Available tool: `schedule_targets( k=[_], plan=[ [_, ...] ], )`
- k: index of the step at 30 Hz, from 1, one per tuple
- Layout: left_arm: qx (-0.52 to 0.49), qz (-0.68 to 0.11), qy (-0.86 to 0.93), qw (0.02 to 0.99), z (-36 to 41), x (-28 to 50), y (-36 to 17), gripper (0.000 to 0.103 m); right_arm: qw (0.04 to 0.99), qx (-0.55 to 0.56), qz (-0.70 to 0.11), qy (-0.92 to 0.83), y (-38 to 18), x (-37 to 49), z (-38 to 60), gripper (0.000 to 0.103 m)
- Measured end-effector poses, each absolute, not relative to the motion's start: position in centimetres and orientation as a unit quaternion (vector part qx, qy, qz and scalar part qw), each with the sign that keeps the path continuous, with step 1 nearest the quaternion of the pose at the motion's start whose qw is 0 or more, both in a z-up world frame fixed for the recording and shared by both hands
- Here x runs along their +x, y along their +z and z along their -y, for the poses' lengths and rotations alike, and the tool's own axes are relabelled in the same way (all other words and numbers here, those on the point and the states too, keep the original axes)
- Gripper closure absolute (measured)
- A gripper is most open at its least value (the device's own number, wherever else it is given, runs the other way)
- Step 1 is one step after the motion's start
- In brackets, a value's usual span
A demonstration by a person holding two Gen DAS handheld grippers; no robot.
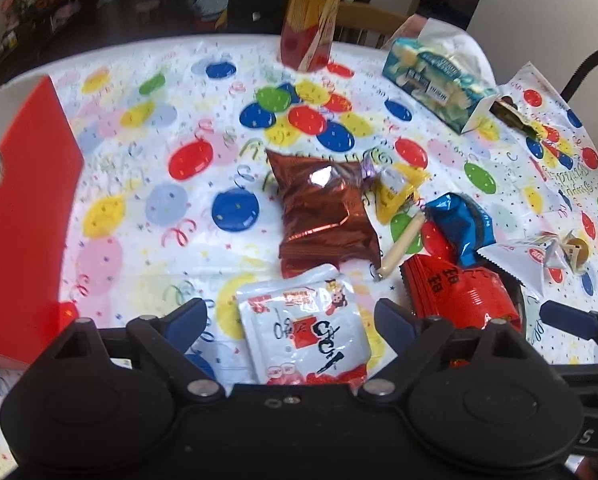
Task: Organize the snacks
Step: 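Grasp the white snack packet with the left tool while the right tool grasps the red chip bag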
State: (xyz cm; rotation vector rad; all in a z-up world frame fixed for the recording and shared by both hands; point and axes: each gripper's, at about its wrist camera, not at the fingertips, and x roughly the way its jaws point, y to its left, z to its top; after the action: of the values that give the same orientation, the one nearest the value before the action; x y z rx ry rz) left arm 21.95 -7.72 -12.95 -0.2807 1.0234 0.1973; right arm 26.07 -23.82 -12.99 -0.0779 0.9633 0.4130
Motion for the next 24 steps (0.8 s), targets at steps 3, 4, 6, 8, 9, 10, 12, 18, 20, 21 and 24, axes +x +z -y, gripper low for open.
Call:
schedule_targets(
  k=[3, 4, 6, 8, 9, 10, 12, 18, 20, 21, 24],
  plan=[
    [-0.145, -0.499, 0.098, 0.849, 7.9, 22.6, -13.6, 0.018, 0.858, -0.033, -0.473, 0.198, -13.5, 26.8, 23.7, 0.010],
    [-0.149, -0.503, 0.100, 0.846, 7.9, 22.7, -13.8, 0.020, 0.856, -0.032, -0.476, 0.198, -13.7, 27.0, 23.7, 0.010],
    [-0.149, -0.506, 0.102, 0.843, 8.0, 23.0, -14.0, 0.022, 0.852, -0.030, -0.485, 0.196, -14.0, 27.4, 23.6, 0.015],
    [-0.147, -0.506, 0.107, 0.843, 8.2, 23.1, -14.1, 0.023, 0.847, -0.023, -0.492, 0.200, -14.3, 27.6, 23.7, 0.016],
    [-0.147, -0.507, 0.108, 0.843, 8.2, 23.2, -14.1, 0.025, 0.847, -0.022, -0.491, 0.201, -14.3, 27.7, 23.8, 0.018],
    [-0.146, -0.509, 0.110, 0.841, 8.2, 23.3, -14.2, 0.029, 0.846, -0.022, -0.492, 0.204, -14.3, 27.7, 23.7, 0.019],
    [-0.147, -0.511, 0.111, 0.840, 8.2, 23.4, -14.2, 0.030, 0.843, -0.015, -0.496, 0.208, -14.2, 27.8, 23.7, 0.027],
    [-0.149, -0.513, 0.113, 0.838, 8.2, 23.5, -14.1, 0.032, 0.842, -0.012, -0.497, 0.210, -14.1, 27.8, 23.6, 0.037],
    [-0.150, -0.513, 0.113, 0.838, 8.2, 23.5, -14.0, 0.032, 0.841, -0.011, -0.497, 0.211, -14.0, 27.8, 23.7, 0.039],
    [-0.151, -0.512, 0.113, 0.838, 8.2, 23.4, -14.0, 0.033, 0.842, -0.015, -0.496, 0.211, -13.9, 27.8, 23.7, 0.040],
    [-0.156, -0.510, 0.113, 0.838, 8.0, 23.1, -13.7, 0.036, 0.843, -0.024, -0.493, 0.215, -13.6, 27.5, 23.8, 0.043]
  ],
)
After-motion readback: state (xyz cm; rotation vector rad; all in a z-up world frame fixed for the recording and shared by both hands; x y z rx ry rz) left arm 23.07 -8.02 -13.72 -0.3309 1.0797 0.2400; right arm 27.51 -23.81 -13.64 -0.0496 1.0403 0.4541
